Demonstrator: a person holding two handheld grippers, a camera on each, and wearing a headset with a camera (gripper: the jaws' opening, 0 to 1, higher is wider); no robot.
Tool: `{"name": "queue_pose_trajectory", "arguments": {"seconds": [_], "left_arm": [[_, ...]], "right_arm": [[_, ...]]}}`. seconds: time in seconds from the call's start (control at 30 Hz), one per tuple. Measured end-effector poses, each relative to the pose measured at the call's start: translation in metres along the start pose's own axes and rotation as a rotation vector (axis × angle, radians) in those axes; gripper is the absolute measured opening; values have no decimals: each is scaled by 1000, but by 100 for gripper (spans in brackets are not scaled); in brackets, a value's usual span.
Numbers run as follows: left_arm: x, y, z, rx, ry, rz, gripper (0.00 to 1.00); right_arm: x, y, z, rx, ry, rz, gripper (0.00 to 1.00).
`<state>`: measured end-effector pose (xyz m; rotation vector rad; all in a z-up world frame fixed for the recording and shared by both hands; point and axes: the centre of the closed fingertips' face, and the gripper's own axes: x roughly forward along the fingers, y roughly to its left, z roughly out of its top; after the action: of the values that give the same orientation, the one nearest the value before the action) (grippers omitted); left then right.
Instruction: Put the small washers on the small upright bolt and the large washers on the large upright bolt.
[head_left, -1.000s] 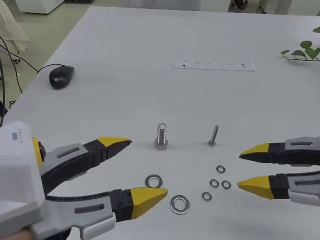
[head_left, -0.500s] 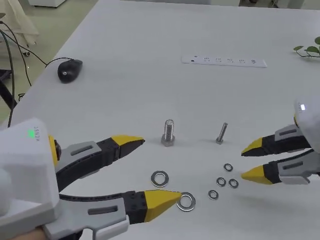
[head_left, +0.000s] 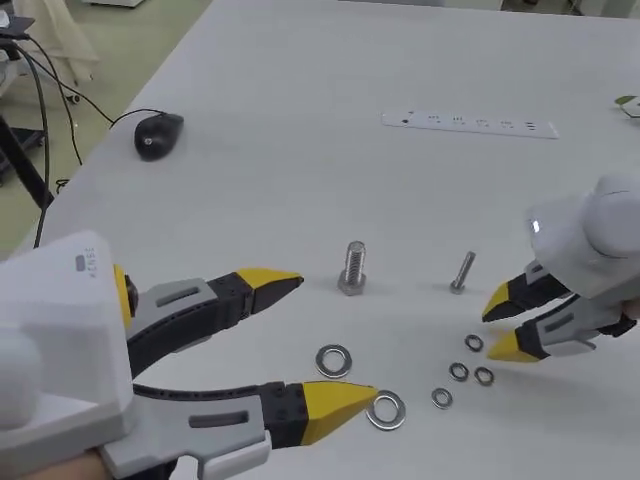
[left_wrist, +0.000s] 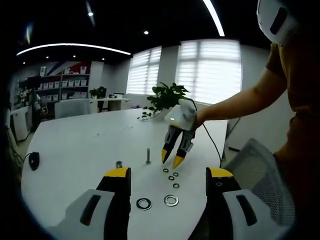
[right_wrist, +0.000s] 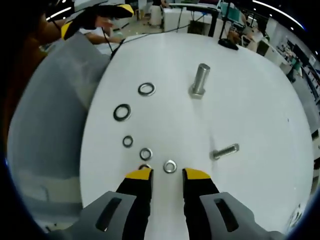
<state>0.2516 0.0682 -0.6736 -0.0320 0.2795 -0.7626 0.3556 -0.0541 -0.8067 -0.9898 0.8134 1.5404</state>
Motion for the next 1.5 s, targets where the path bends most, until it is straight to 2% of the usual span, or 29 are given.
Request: {"name": "queue_pose_trajectory", "arguments": {"seconds": [0.1,0.23,0.3,0.4,0.67,0.77,1.5], "left_arm": [[1,3,-3,-6,8,5,60],[1,4,-2,-9,5,6,60],[1,5,-2,-7,8,6,59],[1,6,-1,-5,10,8,60],[2,9,0,-4,1,13,59],[2,9,0,-4,1,13,59],[0,9,-1,-4,-9,27,59]], "right_arm": [[4,-1,0,-12,17,12,25],[9,-1,-4,-23,51,36,25],[11,2,-6,-1,58,65,24],[14,0,-9,-19,80,58,24],[15,-2,-8,-32,83,52,21],[16,-5,-9,-80,91,30,19],[18,-1,-5,-100,118,14,14]]}}
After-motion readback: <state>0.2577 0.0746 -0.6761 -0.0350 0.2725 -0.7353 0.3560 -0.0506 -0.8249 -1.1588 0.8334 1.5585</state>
